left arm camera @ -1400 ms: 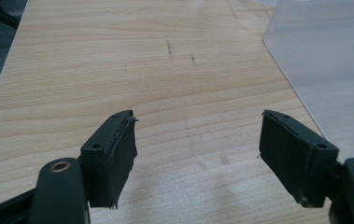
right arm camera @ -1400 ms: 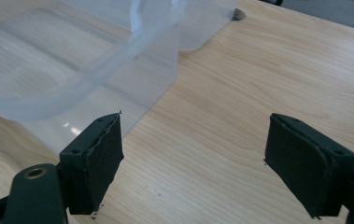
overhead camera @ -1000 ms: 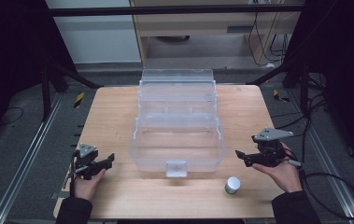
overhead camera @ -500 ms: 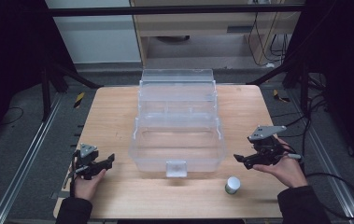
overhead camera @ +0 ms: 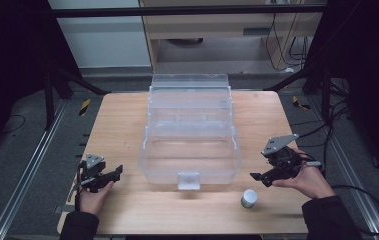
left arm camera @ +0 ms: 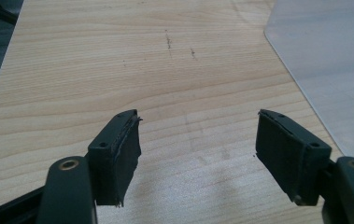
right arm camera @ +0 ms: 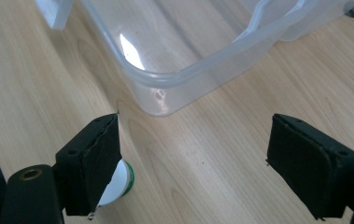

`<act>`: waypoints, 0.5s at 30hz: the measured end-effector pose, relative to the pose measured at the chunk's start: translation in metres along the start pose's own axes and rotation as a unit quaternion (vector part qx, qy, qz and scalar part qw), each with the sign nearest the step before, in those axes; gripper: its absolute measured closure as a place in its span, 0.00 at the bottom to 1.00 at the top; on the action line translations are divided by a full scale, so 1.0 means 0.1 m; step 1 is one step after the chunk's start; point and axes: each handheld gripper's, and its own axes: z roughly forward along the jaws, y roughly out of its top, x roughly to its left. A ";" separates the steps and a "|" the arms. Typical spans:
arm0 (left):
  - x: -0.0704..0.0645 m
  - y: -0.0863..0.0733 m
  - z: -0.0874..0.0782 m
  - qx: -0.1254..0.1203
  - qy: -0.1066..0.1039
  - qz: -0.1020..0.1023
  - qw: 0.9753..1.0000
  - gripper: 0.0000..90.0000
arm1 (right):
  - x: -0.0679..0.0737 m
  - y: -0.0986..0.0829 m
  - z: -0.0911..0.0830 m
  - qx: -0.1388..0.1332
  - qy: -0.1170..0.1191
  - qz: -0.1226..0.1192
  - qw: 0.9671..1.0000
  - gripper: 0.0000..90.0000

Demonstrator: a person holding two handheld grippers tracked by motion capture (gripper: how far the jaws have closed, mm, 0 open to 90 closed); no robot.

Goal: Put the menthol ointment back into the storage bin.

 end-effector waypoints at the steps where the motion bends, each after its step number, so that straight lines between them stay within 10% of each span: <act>1: 0.00 0.00 0.00 0.000 0.000 0.000 1.000 0.34 | 0.01 0.01 0.01 0.013 0.008 -0.009 1.000 0.19; 15: 0.00 0.00 0.00 0.000 -0.001 0.002 1.000 0.33 | 0.12 0.08 0.07 0.080 0.051 -0.079 0.992 0.21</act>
